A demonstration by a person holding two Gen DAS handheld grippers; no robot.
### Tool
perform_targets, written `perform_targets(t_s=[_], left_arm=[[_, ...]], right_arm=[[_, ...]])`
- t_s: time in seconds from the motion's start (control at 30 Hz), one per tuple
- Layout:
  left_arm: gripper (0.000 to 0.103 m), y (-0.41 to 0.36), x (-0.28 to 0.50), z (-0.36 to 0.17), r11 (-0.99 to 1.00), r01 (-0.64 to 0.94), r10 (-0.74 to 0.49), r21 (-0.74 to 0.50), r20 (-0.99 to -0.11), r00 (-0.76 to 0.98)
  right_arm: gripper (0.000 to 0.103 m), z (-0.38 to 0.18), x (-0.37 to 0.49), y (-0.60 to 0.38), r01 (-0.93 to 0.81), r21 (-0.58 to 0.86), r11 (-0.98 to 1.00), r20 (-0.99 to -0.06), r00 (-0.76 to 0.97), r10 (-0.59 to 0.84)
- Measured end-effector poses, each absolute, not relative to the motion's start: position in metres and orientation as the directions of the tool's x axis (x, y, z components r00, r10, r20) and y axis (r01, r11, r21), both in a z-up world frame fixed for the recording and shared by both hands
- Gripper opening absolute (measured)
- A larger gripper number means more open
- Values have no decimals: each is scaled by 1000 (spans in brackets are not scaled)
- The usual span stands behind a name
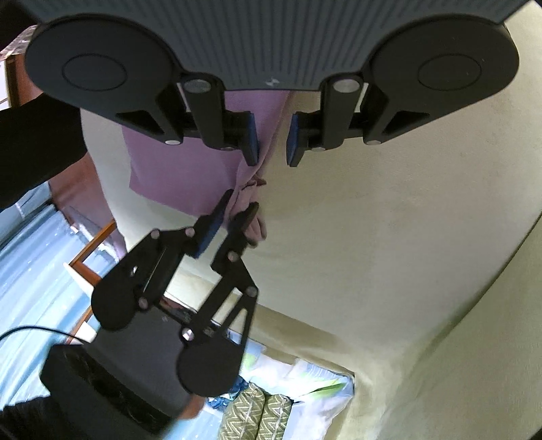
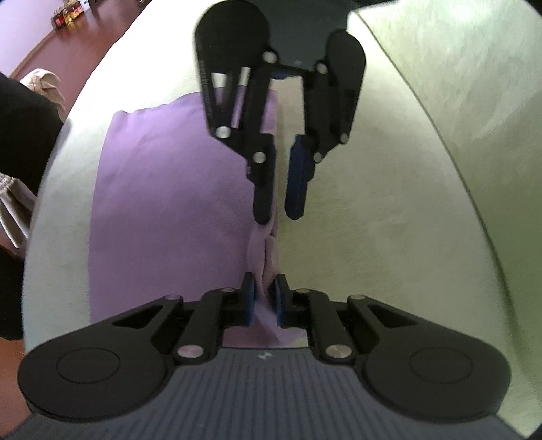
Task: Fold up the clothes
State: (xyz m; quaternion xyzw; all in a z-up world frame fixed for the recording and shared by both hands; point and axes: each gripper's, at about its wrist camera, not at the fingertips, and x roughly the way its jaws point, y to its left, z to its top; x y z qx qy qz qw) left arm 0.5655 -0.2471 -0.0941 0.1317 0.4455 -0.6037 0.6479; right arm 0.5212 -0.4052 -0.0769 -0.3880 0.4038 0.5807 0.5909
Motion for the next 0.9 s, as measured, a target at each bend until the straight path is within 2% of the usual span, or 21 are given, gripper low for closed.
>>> perform_targets(t_s=[0.17, 0.33, 0.5, 0.67, 0.83, 0.9], left_arm=[[35, -241, 574, -88, 209, 889, -695, -407, -701, -157], [35, -239, 576, -88, 223, 878, -693, -423, -702, -163], [35, -234, 587, -85, 253, 853, -736, -457, -663, -137], [35, -255, 578, -97, 181, 869, -661, -461, -711, -240], [29, -273, 576, -108, 116, 866, -625, -487, -713, -318], [12, -279, 575, -111, 91, 867, -601, -489, -721, -344]], right_arm=[[9, -74, 517, -411, -1000, -7, 27, -928, 16, 373], [9, -65, 517, -415, -999, -2, 53, -913, 23, 407], [9, -63, 511, -416, -1000, -6, 29, -915, 17, 403], [9, -62, 503, -417, -999, -38, 8, -913, 38, 406], [9, -58, 497, -416, -999, -53, -3, -910, 47, 412], [9, -56, 495, -417, -999, -53, -7, -910, 45, 412]])
